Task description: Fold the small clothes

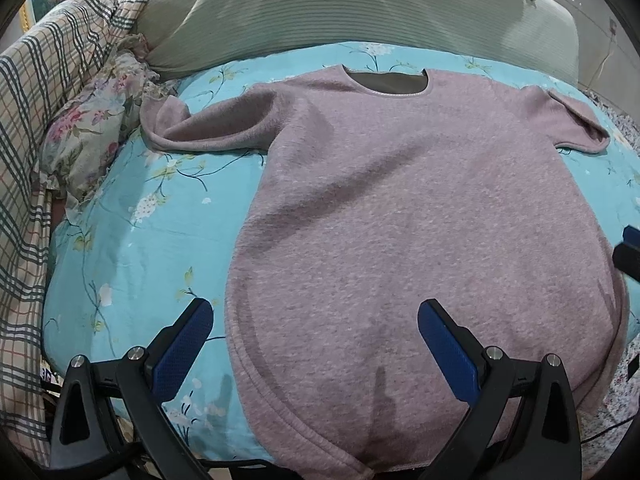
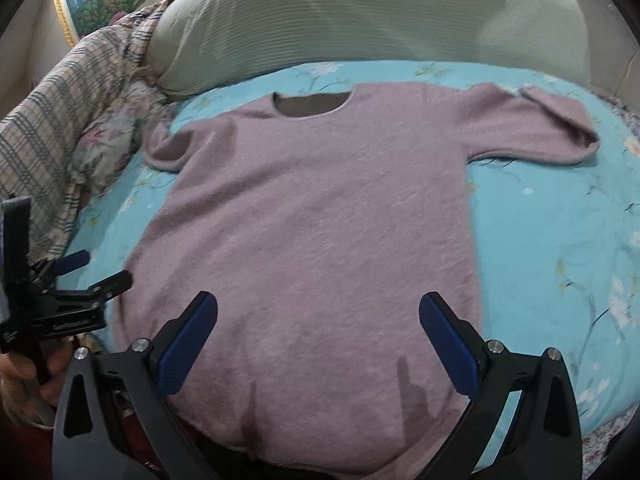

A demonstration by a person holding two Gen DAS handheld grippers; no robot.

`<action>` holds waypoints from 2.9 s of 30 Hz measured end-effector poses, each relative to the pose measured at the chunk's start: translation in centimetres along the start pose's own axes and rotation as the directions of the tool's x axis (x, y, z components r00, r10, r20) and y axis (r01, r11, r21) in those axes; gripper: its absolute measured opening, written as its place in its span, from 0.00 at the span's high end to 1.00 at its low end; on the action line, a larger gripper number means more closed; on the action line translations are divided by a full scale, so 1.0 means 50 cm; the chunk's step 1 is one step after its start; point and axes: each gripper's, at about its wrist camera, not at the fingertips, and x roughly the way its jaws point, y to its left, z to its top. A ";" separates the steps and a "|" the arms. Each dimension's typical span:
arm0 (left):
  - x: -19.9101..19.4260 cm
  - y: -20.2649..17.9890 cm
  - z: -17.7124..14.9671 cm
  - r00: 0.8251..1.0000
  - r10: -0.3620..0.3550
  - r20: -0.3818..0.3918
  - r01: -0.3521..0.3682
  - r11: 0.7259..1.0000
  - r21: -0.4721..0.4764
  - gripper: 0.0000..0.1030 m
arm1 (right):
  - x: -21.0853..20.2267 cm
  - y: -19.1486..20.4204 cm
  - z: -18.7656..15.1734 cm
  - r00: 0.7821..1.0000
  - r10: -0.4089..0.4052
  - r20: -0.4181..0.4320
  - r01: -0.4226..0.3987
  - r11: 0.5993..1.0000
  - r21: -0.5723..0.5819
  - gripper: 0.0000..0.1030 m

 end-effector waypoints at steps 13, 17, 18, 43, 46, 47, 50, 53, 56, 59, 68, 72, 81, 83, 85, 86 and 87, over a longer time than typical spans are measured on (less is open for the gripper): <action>0.054 -0.002 0.044 0.997 -0.070 -0.033 0.069 0.997 -0.037 0.00 | 0.023 -0.194 0.094 0.998 -0.047 0.042 0.038 0.980 0.195 0.26; 0.074 -0.004 0.071 0.994 -0.094 -0.047 0.091 0.994 -0.053 0.00 | 0.031 -0.286 0.163 0.989 -0.129 0.070 0.110 0.968 0.224 0.33; 0.079 -0.005 0.080 0.993 -0.104 -0.051 0.101 0.993 -0.058 0.00 | 0.034 -0.304 0.174 0.986 -0.145 0.076 0.125 0.966 0.226 0.33; 0.234 -0.108 0.221 0.977 -0.147 -0.156 0.149 0.989 0.004 0.01 | 0.343 -0.657 0.474 0.919 -0.388 -0.067 0.394 0.910 0.126 0.50; 0.241 -0.111 0.216 0.976 -0.145 -0.165 0.149 0.989 0.010 0.01 | 0.361 -0.656 0.473 0.887 -0.451 -0.097 0.459 0.885 0.085 0.50; 0.245 -0.111 0.217 0.974 -0.147 -0.173 0.151 0.989 0.009 0.01 | 0.362 -0.659 0.473 0.888 -0.448 -0.101 0.457 0.884 0.095 0.50; 0.247 -0.105 0.224 0.972 -0.157 -0.175 0.158 0.987 -0.006 0.01 | 0.360 -0.674 0.480 0.866 -0.488 -0.105 0.498 0.859 0.117 0.91; 0.237 -0.094 0.227 0.974 -0.162 -0.157 0.161 0.987 -0.020 0.01 | 0.323 -0.673 0.481 0.917 -0.395 -0.055 0.396 0.884 0.247 0.94; 0.231 -0.083 0.228 0.975 -0.167 -0.144 0.164 0.986 -0.033 0.01 | 0.292 -0.610 0.482 0.975 -0.222 0.027 0.203 0.927 0.317 0.94; 0.229 -0.078 0.228 0.972 -0.187 -0.140 0.182 0.982 -0.048 0.01 | 0.286 -0.504 0.466 0.997 -0.045 0.070 0.020 0.944 0.329 0.94; 0.216 -0.045 0.213 0.954 -0.290 -0.074 0.284 0.956 -0.077 0.01 | 0.387 -0.135 0.412 0.881 0.470 0.051 -0.458 0.823 0.336 0.94; 0.208 -0.010 0.203 0.939 -0.338 -0.053 0.331 0.937 -0.111 0.01 | 0.468 0.015 0.410 0.833 0.553 -0.024 -0.520 0.797 0.307 0.94; 0.216 0.043 0.205 0.923 -0.382 -0.041 0.372 0.916 -0.152 0.01 | 0.592 0.207 0.382 0.712 0.688 -0.140 -0.620 0.710 0.333 0.90; 0.225 0.046 0.210 0.922 -0.384 -0.040 0.374 0.914 -0.157 0.01 | 0.594 0.202 0.381 0.705 0.690 -0.164 -0.614 0.710 0.346 0.77; 0.239 0.050 0.217 0.917 -0.396 -0.042 0.385 0.908 -0.164 0.01 | 0.581 0.189 0.380 0.693 0.705 -0.151 -0.622 0.691 0.368 0.59; 0.246 0.050 0.227 0.913 -0.406 -0.042 0.393 0.903 -0.173 0.01 | 0.569 0.174 0.380 0.698 0.703 -0.137 -0.623 0.690 0.370 0.55; 0.253 0.049 0.236 0.910 -0.411 -0.042 0.399 0.900 -0.177 0.00 | 0.552 0.161 0.382 0.705 0.700 -0.118 -0.624 0.691 0.365 0.55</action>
